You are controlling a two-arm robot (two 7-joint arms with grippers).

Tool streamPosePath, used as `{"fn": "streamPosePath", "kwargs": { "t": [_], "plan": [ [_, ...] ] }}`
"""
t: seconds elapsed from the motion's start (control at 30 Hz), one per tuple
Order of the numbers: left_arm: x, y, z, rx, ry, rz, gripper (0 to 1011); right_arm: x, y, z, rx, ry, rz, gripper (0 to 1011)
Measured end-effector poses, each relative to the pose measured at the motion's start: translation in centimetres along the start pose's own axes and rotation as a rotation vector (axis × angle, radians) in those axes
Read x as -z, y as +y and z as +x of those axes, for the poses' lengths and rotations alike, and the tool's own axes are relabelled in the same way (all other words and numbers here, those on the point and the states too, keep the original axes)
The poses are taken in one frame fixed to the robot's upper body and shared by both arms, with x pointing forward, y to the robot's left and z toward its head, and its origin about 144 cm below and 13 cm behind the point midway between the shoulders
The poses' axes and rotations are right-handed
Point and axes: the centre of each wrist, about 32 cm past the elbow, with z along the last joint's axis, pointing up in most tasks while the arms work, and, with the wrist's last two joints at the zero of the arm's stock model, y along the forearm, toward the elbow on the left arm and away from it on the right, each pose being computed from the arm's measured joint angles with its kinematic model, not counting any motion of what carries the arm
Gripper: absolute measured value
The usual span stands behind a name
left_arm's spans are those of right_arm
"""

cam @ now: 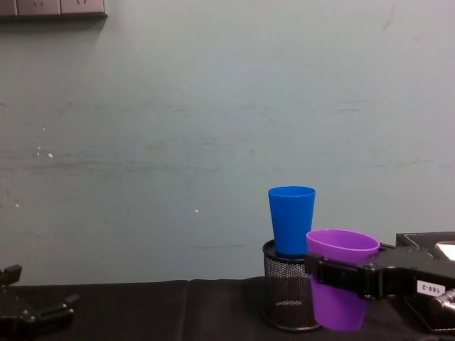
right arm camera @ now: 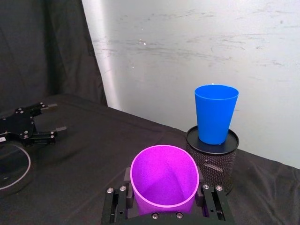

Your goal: Pick up one cup with a gripper and tap it against the other cup.

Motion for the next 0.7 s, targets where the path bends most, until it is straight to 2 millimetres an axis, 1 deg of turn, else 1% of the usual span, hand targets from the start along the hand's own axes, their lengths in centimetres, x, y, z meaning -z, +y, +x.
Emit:
{"fn": "streamPosePath", "kwargs": {
  "t": [0.7],
  "plan": [
    [0.00,0.00,0.00,0.000,0.000,0.000,1000,0.00,0.00,0.00,0.000,0.000,0.000,718]
  ]
}}
